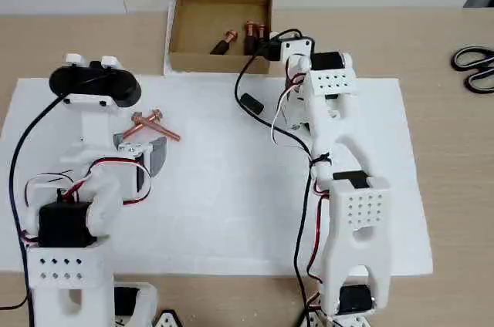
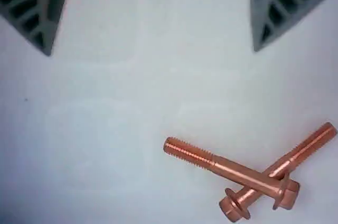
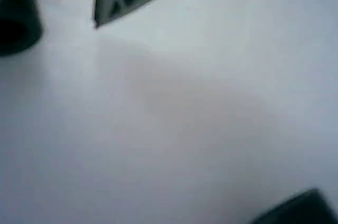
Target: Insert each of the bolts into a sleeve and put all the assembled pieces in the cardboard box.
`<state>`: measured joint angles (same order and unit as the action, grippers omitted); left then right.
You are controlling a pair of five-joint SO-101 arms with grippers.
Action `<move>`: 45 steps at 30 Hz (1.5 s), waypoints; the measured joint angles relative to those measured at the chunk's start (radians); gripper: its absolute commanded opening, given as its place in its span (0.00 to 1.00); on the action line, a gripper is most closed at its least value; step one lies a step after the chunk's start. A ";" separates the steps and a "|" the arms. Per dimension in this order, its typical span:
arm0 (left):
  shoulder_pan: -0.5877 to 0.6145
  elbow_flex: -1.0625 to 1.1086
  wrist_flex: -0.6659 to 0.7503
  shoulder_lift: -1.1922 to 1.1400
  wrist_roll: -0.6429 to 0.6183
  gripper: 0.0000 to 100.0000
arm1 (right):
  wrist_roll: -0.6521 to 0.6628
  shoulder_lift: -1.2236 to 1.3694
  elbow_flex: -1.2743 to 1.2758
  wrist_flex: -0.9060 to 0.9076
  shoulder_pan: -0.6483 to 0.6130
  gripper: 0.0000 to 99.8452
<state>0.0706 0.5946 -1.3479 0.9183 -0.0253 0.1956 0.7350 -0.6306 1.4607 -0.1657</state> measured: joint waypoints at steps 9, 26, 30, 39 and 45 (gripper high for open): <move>0.000 0.000 0.000 0.000 0.000 0.23 | 0.000 0.049 -0.002 -0.034 -0.002 0.15; 0.000 0.000 0.000 0.000 0.000 0.23 | 0.002 0.048 -0.012 -0.026 0.006 0.00; 0.000 0.000 0.000 0.000 0.000 0.23 | 0.002 0.046 -0.052 0.063 0.012 0.00; 0.000 0.000 0.000 0.000 0.000 0.23 | -0.055 -0.038 -0.098 0.199 0.014 0.00; 0.000 0.000 0.000 0.000 0.000 0.23 | -0.169 -0.063 -0.083 0.212 -0.008 0.00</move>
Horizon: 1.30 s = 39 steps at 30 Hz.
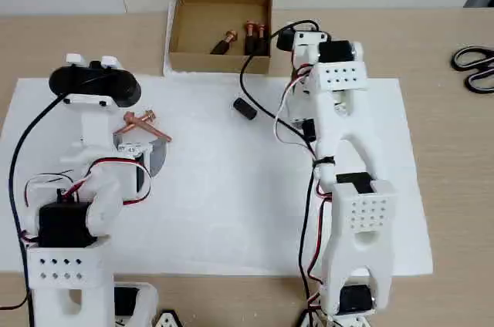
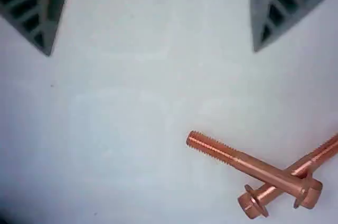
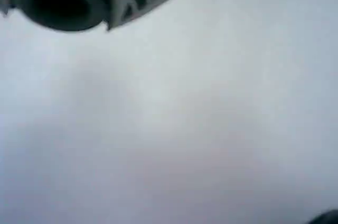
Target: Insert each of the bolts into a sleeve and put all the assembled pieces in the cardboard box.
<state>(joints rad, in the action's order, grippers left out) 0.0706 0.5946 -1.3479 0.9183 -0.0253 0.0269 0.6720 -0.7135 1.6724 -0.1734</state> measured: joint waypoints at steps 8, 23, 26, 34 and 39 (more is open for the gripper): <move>0.000 0.000 0.000 0.000 0.000 0.23 | -0.097 0.000 0.106 -0.002 -0.063 0.01; 0.000 0.000 0.000 0.000 0.000 0.23 | -0.103 0.009 0.114 -0.002 -0.064 0.19; 0.000 0.000 0.000 0.000 0.000 0.23 | -0.103 0.048 0.114 -0.002 -0.066 0.19; 0.000 0.000 0.000 0.000 0.000 0.23 | -0.103 0.057 0.114 -0.002 -0.091 0.19; 0.000 0.000 0.000 0.000 0.000 0.23 | -0.103 0.063 0.114 -0.002 -0.094 0.09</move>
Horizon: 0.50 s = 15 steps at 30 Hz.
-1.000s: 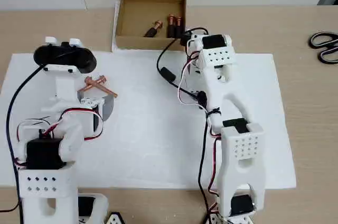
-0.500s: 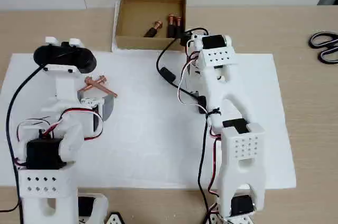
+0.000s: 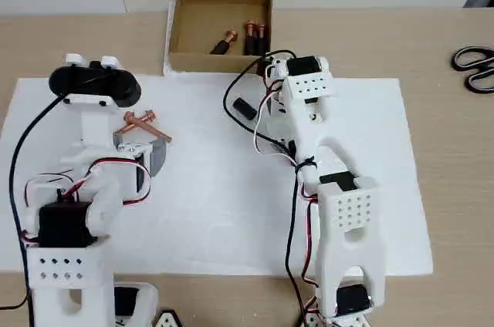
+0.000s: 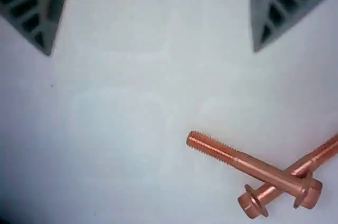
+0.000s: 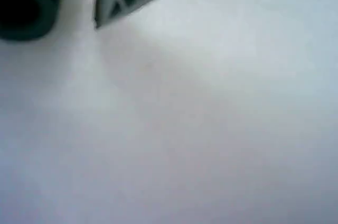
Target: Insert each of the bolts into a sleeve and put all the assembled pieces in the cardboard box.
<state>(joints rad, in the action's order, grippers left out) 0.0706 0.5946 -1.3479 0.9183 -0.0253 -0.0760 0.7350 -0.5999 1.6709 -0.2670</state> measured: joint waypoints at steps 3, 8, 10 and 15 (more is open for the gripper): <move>0.000 0.000 0.000 0.000 0.000 0.23 | -0.002 0.000 0.000 0.000 0.006 0.00; 0.000 0.000 0.000 0.000 0.000 0.23 | -0.002 0.000 0.000 0.000 0.008 0.00; 0.000 0.000 0.000 0.000 0.000 0.23 | 0.011 0.000 0.000 0.000 0.015 0.00; 0.000 0.000 0.000 0.000 0.000 0.23 | 0.021 0.000 0.000 0.000 0.041 0.00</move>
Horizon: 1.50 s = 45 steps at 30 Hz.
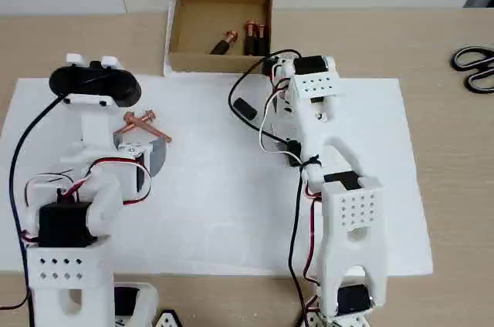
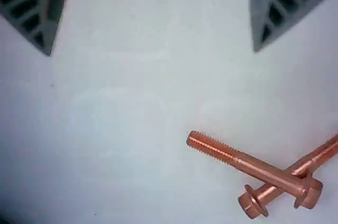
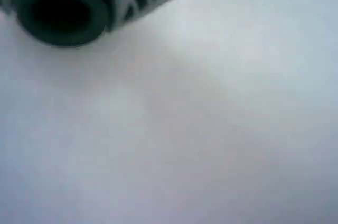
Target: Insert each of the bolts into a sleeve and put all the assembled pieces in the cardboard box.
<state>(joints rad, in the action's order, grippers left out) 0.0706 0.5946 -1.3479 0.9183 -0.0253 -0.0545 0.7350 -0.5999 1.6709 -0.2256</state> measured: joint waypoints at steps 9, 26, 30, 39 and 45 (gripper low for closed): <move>0.000 -0.041 -0.074 -0.034 0.000 0.23 | 0.032 -0.097 0.002 0.002 0.014 0.00; 0.057 -0.554 -0.130 -0.867 -0.041 0.23 | 0.094 -0.203 0.095 0.002 0.121 0.00; 0.055 -0.594 -0.130 -0.980 -0.201 0.23 | 0.114 -0.203 0.098 0.002 0.135 0.00; 0.055 -0.598 -0.077 -1.155 -0.311 0.11 | 0.118 -0.203 0.098 0.002 0.132 0.00; 0.055 -0.598 -0.020 -1.217 -0.313 0.09 | 0.118 -0.203 0.098 0.002 0.132 0.00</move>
<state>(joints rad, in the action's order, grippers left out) 0.1258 -0.0038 -1.3679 -0.2984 -0.3383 0.0637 0.5324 -0.5017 1.6724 -0.0936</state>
